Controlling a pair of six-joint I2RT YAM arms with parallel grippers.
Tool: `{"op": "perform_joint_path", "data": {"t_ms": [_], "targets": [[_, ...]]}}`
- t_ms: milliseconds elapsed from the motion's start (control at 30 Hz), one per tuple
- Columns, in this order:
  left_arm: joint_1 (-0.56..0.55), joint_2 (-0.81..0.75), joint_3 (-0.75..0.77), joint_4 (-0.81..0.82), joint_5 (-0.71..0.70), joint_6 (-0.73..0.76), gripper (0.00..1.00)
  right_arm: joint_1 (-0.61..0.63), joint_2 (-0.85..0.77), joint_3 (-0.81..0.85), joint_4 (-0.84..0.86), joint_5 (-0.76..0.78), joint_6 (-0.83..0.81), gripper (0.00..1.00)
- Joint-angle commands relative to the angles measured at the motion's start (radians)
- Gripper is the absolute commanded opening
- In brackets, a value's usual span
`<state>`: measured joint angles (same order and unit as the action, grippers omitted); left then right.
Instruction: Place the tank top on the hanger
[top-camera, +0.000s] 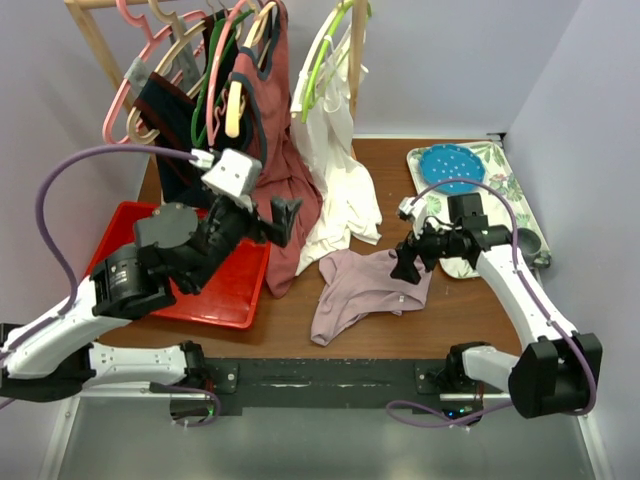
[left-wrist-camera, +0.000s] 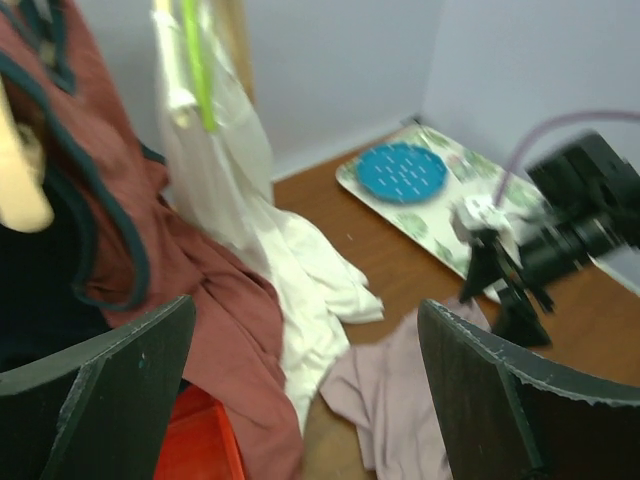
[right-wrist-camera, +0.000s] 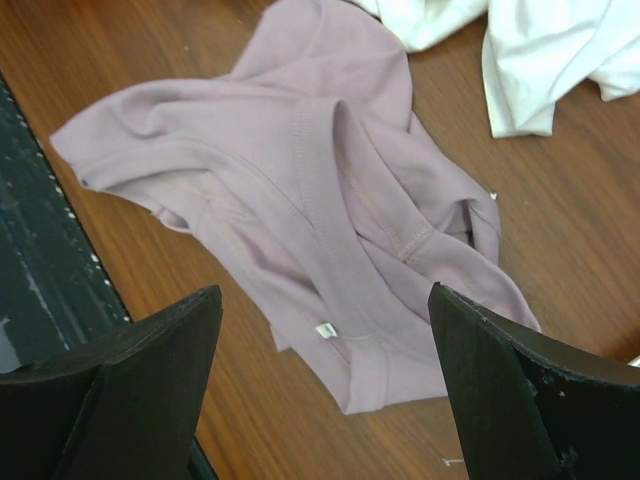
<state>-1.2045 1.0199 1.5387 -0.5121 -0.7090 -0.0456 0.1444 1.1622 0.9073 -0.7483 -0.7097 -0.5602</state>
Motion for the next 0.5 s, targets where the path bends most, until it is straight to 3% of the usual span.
{"op": "perform_joint_path", "data": {"t_ms": [0, 133, 233, 467], "targets": [[0.000, -0.061, -0.191, -0.060, 0.287, -0.196, 0.96, 0.001, 0.033, 0.004, -0.043, 0.079, -0.134, 0.88], [0.000, -0.084, -0.431, 0.001, 0.484, -0.318, 0.92, 0.000, 0.065, -0.030, -0.163, 0.081, -0.439, 0.86], [-0.001, -0.072, -0.607, 0.128, 0.548, -0.407, 0.88, 0.006, 0.099, -0.067, -0.174, 0.084, -0.513, 0.85], [-0.007, 0.138, -0.715, 0.193, 0.473, -0.556, 0.87, 0.159, 0.160, -0.102, 0.018, 0.245, -0.393, 0.82]]}}
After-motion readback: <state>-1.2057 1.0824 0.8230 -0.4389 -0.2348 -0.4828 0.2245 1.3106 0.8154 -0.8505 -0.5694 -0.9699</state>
